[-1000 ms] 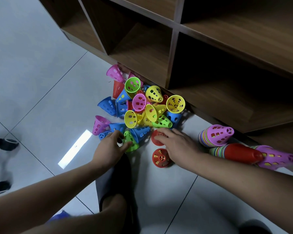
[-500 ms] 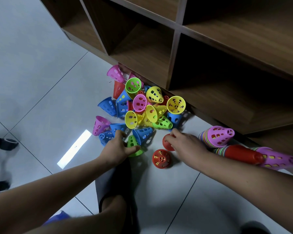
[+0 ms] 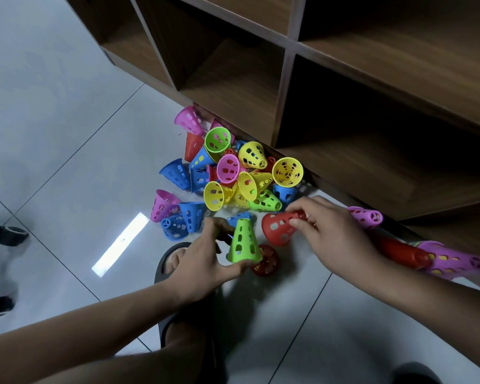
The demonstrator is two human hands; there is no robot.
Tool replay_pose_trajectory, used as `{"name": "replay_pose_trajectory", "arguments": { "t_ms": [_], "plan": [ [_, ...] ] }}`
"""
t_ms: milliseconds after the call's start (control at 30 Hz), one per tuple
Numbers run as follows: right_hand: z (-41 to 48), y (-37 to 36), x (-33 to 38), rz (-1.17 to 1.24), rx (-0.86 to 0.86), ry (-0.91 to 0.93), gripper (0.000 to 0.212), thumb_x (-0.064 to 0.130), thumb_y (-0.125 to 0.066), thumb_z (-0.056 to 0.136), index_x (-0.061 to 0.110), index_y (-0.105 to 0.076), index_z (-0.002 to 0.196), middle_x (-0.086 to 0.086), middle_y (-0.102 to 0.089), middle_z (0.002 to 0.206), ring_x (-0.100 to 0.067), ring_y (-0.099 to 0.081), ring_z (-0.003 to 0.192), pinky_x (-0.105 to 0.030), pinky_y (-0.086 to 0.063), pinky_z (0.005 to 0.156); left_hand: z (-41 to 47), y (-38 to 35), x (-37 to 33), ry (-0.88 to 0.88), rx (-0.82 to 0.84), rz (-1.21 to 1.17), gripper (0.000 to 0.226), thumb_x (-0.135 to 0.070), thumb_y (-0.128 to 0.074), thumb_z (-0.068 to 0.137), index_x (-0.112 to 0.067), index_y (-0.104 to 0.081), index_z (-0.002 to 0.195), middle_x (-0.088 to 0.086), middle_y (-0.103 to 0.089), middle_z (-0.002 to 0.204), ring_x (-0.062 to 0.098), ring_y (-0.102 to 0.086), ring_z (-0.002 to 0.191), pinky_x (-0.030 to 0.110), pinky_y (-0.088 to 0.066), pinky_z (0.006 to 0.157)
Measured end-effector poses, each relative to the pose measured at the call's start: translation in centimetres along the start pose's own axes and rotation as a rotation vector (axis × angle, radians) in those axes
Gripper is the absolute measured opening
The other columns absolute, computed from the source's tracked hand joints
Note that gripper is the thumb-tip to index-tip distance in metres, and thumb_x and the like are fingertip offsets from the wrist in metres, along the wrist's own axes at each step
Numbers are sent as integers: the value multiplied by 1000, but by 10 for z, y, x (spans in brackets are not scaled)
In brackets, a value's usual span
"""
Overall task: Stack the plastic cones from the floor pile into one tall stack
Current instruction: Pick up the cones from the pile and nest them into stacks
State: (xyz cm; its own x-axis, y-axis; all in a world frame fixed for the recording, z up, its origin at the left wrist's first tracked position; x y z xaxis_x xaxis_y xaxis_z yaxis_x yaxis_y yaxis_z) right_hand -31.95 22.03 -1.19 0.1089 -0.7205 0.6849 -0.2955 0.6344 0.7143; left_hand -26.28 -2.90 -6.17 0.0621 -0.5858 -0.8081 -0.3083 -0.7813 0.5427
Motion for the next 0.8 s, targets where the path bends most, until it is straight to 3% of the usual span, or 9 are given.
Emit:
{"name": "replay_pose_trajectory", "arguments": {
  "t_ms": [67, 133, 233, 333, 433, 467, 600, 700, 800],
  "plan": [
    [1, 13, 2, 140, -43, -110, 15, 19, -72, 96, 30, -70, 107, 13, -66, 94, 1, -63, 82, -12, -45, 68, 4, -9, -8, -37, 33, -14, 63, -51, -88, 80, -33, -42, 120, -17, -60, 114, 12, -62, 110, 26, -52, 84],
    [3, 21, 4, 300, -59, -189, 16, 19, -71, 98, 32, -70, 106, 7, -68, 83, -3, -67, 76, -15, -48, 66, 8, -18, -11, -55, 59, -17, 64, -46, -90, 79, -31, -43, 120, -18, -59, 114, 11, -62, 110, 25, -50, 85],
    [7, 28, 8, 436, -62, -209, 17, 16, -70, 99, 32, -70, 106, 2, -71, 82, -8, -71, 76, -19, -52, 68, 13, -31, -9, -44, 77, -19, 66, -48, -88, 76, -28, -43, 121, -16, -60, 115, 11, -62, 110, 26, -50, 87],
    [5, 22, 10, 267, 22, -148, 15, 22, -72, 97, 34, -70, 106, 17, -67, 88, 0, -65, 82, -15, -46, 68, 15, -40, -4, -20, 94, -8, 66, -51, -86, 75, -32, -40, 119, -16, -57, 116, 9, -60, 110, 27, -50, 87],
    [-2, 12, 18, 65, 94, -25, 15, 25, -75, 95, 33, -69, 106, 16, -62, 99, 5, -58, 84, -7, -41, 71, 14, -48, 3, -11, 117, 15, 67, -50, -88, 77, -37, -37, 118, -19, -56, 116, 4, -60, 110, 25, -51, 87],
    [-4, 7, 21, 10, 121, 27, 15, 27, -74, 95, 33, -68, 108, 16, -60, 101, 4, -57, 84, -9, -42, 74, 13, -49, 6, -17, 123, 26, 67, -49, -89, 78, -37, -36, 119, -21, -56, 116, 2, -60, 109, 23, -51, 86],
    [-15, -18, 26, -105, 237, 163, 14, 35, -66, 98, 33, -61, 111, 13, -55, 108, -14, -62, 94, -39, -54, 85, 11, -47, 15, -43, 168, 49, 62, -44, -88, 82, -33, -43, 123, -21, -60, 118, 1, -62, 111, 16, -49, 85],
    [-17, -34, 24, -160, 280, 180, 18, 43, -62, 98, 34, -59, 113, 13, -54, 107, -16, -62, 93, -41, -54, 82, 12, -34, 25, -46, 181, 82, 58, -42, -87, 82, -33, -48, 124, -21, -61, 121, 1, -61, 115, 13, -46, 87],
    [-11, -40, 19, -201, 271, 155, 22, 49, -58, 98, 34, -58, 113, 12, -55, 111, -17, -63, 92, -42, -55, 81, 16, -9, 39, -19, 107, 154, 49, -42, -84, 85, -42, -50, 120, -23, -61, 120, 2, -61, 112, 18, -50, 85]
  ]
}}
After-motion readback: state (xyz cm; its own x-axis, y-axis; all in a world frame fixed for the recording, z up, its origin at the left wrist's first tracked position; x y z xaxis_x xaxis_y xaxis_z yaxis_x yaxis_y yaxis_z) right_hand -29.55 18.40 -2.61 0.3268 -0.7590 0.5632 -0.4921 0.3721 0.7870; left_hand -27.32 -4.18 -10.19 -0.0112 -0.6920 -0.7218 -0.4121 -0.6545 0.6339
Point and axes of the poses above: each hand's wrist, its own z-axis towards the middle knuckle, its own y-axis out of the back of the hand, x = y × z, the point moved 6 cm from there along z, towards the middle knuckle
